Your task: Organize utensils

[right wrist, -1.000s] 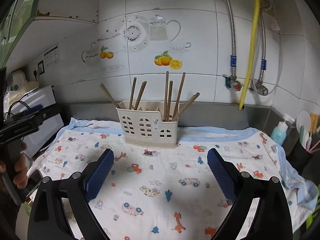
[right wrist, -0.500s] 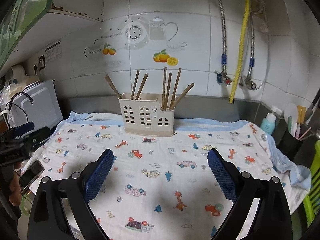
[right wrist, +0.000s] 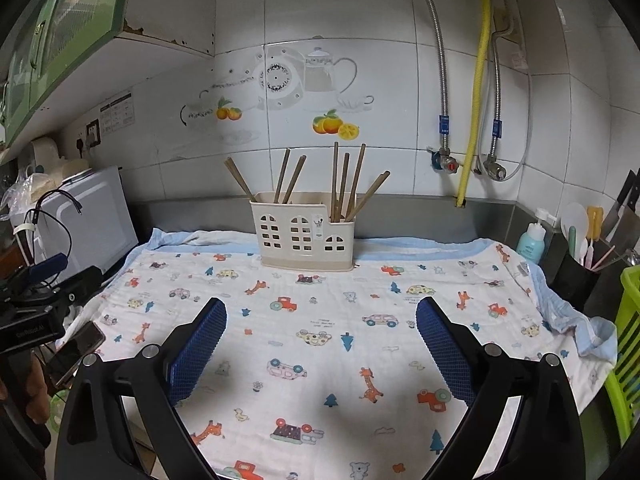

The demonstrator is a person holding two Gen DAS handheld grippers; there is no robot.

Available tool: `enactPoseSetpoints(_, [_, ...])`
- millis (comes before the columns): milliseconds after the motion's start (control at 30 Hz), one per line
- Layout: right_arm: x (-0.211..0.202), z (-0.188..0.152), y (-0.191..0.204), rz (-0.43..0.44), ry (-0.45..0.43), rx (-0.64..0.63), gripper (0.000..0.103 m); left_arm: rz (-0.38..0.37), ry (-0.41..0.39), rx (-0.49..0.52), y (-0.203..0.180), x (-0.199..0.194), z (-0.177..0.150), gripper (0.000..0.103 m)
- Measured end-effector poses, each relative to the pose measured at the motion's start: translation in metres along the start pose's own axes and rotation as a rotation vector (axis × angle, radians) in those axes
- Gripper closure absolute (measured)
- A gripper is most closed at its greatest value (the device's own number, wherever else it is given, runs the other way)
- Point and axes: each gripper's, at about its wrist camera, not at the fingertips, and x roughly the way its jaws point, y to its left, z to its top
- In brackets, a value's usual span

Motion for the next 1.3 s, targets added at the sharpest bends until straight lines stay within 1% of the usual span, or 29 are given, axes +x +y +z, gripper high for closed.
enactPoseSetpoints(200, [-0.0022, -0.0026, 0.004, 0.01, 0.005, -0.002, 0.01, 0.007, 0.008, 0.003, 0.0006, -0.0037, -0.0061, 0.005])
enactPoseSetpoints(433, [-0.0073, -0.0036, 0.0069, 0.015, -0.004, -0.003, 0.01, 0.01, 0.0, 0.01, -0.0019, -0.008, -0.0077, 0.005])
enactPoseSetpoints(667, [-0.0089, -0.0032, 0.0089, 0.021, -0.005, -0.005, 0.01, 0.013, 0.007, 0.022, -0.0053, -0.0081, -0.0098, 0.005])
enactPoseSetpoints(1300, [-0.0062, -0.0055, 0.0083, 0.03, -0.001, 0.003, 0.01, 0.019, 0.016, 0.015, -0.0048, -0.0056, -0.0104, 0.005])
